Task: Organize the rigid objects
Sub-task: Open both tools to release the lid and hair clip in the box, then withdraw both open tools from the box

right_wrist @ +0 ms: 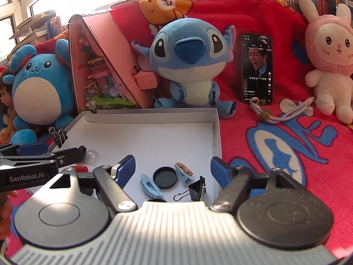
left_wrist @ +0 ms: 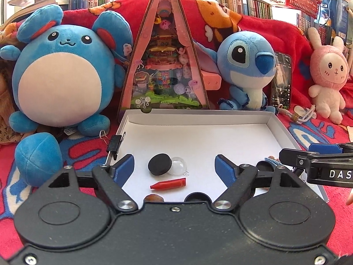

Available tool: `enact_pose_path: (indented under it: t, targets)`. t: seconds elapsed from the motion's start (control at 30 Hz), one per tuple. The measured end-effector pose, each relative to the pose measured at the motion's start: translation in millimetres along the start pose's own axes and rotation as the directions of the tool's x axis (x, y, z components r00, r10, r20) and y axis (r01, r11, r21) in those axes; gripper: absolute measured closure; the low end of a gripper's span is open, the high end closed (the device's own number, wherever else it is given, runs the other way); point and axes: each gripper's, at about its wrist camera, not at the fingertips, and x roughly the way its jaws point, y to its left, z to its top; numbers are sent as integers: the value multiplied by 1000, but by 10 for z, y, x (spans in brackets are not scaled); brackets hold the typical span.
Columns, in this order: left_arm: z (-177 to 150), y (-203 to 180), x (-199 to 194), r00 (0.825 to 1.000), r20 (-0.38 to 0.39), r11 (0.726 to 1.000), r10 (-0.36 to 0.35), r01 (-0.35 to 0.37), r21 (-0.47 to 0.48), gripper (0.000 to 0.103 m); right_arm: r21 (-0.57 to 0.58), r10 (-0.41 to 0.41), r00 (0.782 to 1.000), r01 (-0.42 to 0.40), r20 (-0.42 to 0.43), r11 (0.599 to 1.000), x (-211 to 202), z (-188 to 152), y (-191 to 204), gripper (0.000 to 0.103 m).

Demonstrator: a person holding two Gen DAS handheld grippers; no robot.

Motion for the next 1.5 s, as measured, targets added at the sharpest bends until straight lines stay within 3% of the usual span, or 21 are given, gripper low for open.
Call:
enact_pose_path:
  t: [1.13, 1.5]
  targets:
    - [-477, -86, -770, 995, 96, 1000, -7, 7, 6, 21, -36, -29, 985, 36, 172, 999, -708, -477, 81, 7]
    - [-706, -119, -932, 995, 101, 1000, 8, -6, -16, 21, -60, -27, 984, 38, 179, 997, -872, -732, 140, 5]
